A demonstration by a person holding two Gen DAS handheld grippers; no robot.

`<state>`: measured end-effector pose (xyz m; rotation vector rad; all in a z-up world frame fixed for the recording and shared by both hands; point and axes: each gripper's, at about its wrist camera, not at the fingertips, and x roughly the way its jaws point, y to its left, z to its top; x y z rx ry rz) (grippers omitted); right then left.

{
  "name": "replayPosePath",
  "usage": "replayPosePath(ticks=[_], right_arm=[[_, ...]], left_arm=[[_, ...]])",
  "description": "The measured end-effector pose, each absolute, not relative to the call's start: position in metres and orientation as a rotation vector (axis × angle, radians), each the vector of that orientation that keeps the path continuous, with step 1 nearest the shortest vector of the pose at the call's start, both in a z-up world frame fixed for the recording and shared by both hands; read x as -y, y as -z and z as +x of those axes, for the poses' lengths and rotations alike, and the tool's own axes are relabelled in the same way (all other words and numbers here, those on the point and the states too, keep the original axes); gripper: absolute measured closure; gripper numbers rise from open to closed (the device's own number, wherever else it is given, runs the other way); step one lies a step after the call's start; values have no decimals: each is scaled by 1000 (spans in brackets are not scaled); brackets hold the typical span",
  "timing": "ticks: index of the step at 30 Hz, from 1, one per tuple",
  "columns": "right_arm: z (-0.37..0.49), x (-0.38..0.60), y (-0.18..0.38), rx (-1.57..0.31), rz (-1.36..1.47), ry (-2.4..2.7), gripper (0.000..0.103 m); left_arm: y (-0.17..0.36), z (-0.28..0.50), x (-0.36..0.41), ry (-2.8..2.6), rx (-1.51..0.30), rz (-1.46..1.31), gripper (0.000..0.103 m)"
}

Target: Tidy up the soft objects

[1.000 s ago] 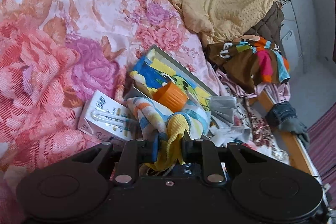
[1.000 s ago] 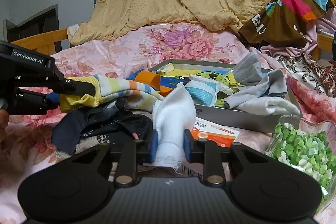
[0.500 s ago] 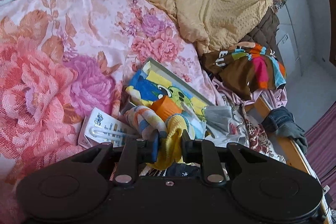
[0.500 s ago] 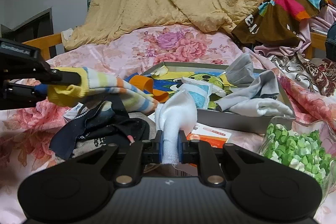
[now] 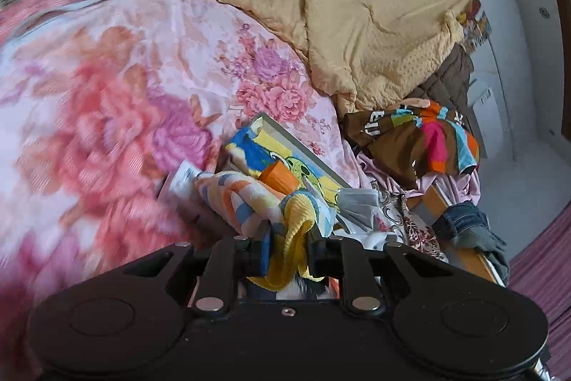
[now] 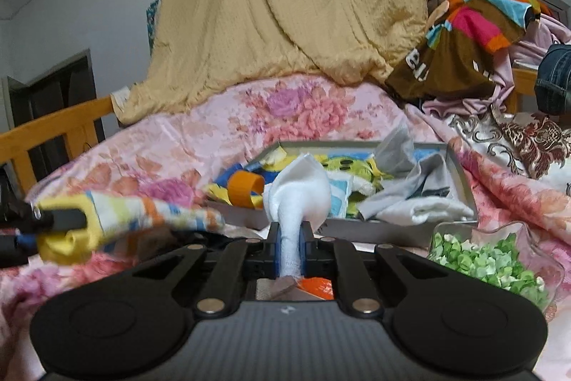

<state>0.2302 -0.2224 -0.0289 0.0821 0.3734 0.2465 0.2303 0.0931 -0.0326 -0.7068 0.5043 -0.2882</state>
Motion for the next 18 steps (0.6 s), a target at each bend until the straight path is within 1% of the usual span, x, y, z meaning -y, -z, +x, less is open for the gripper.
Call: replayPosePath(ticks=[6,13,18], right_arm=[[211,230,12,-329,113,-265,92],[194,239,-7,-270,153,-286,92],[193,244,-13,-256,197,-294,92]], left_arm=[[25,208,-87,287,-523,-728,83],[-4,186,-70,296,-496,-705,83],[-23,184,-61,300,-502,-703,83]])
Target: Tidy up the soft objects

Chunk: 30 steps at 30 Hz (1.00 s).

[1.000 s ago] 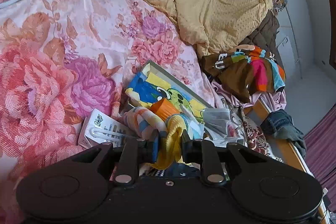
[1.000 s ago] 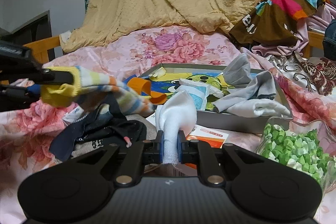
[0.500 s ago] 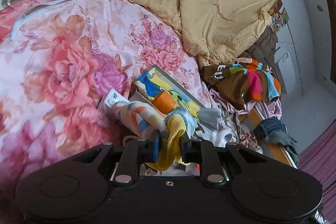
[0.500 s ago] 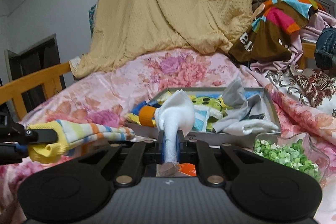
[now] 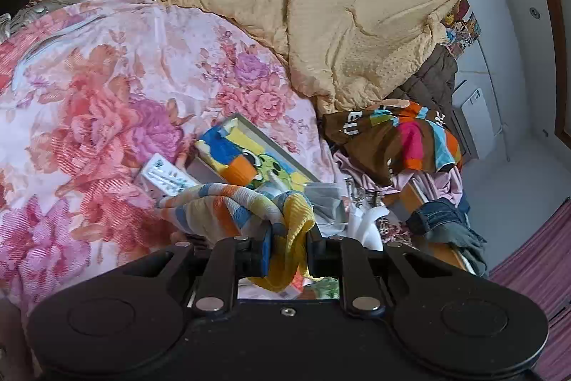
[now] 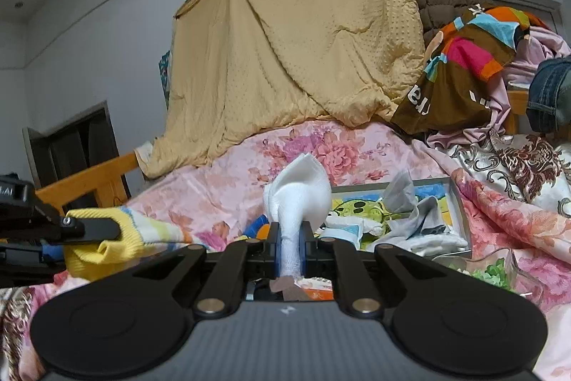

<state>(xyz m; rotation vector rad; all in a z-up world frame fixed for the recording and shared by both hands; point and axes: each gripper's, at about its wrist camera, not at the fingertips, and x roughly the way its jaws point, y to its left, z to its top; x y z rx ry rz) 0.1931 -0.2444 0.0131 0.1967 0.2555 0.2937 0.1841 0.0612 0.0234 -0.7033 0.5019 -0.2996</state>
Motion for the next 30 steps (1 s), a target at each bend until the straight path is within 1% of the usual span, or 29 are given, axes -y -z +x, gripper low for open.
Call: replayPosePath(ticks=[7,15,21,24,30], right_arm=[[193,250,-21,-241,237,-288,92],[200,248,-28,-235,155,-270,92],[242,256,-40,-255,182,-274,92],[267,257,-40,-253,122,-265,92],[316,278,-11,-287,195,-244,92]], left_arm=[[-53,198,-47,344,-468,-658,83],[-82,227,-29,394,-437,-615,83],[-95,259,-15,438,-422,-519,83],[-95,282,-11,431,-421,-499,83],[-88,332,1,422,-417,-483,83]])
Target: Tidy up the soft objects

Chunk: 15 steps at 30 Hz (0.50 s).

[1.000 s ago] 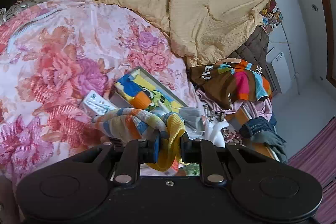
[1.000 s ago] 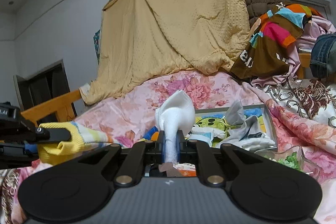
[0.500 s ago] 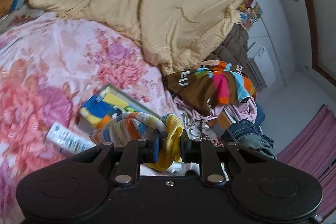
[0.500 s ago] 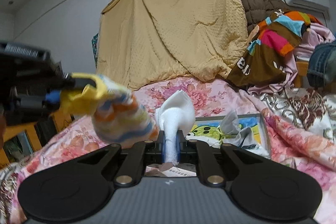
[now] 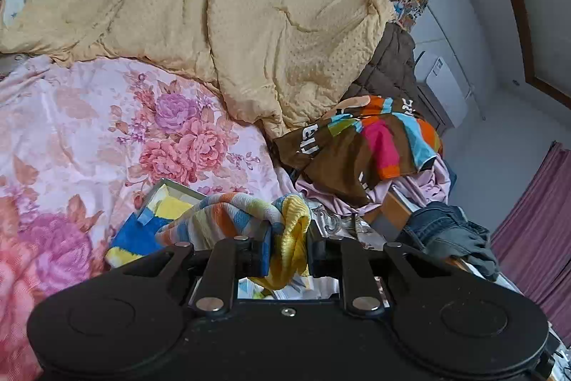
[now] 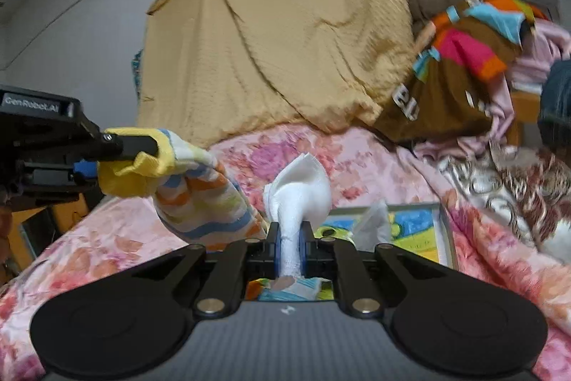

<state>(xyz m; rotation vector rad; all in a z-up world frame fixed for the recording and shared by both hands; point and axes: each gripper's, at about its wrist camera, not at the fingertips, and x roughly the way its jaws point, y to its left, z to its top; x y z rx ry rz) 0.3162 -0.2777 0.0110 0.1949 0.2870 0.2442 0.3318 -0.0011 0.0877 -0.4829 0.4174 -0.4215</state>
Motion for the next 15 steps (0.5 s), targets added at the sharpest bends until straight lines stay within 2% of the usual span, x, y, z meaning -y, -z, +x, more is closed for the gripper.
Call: replayPosePath(ticks=[15], right_arm=[[383,313,35,-447,385,-233,91]], left_arm=[[-26,424,53,405,-476,-467,83]])
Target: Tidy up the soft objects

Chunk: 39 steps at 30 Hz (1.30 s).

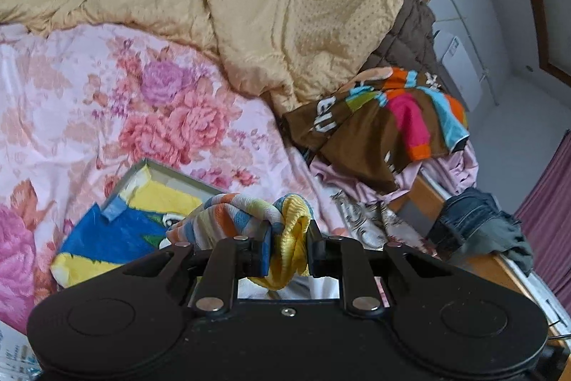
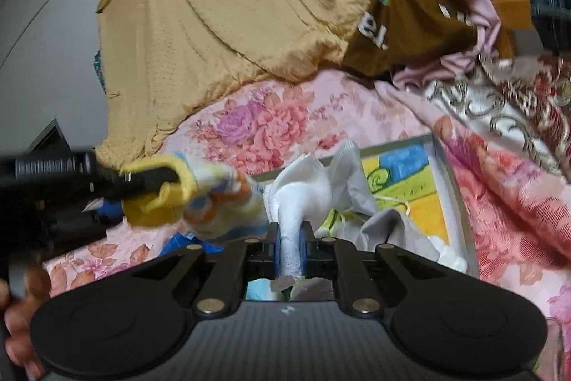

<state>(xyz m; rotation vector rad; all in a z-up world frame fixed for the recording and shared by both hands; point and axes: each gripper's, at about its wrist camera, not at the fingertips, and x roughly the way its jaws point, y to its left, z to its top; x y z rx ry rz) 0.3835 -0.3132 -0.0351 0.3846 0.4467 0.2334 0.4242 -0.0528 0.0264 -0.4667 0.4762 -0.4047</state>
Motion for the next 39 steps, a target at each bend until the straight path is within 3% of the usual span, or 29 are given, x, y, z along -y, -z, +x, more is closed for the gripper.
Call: replayPosePath(ticks=[14,23,25,31,39], right_arm=[[400,316,49,-540,427,-186,90],[402,314,51,-563,426,-172,82],[401,315,51,-563,427,-172,72],[397,313,48,-555,396,-160,55],[385,317,33,-538,398,-166,28]], left_arm=[[29,447,51,284,-637,-387,82],[44,439,68,293,-672,-296,80],[44,437,68,295,-671,-299,78],[39,432,64,286,-673,-313,69],[19,419,54,252,-646,-327,44]])
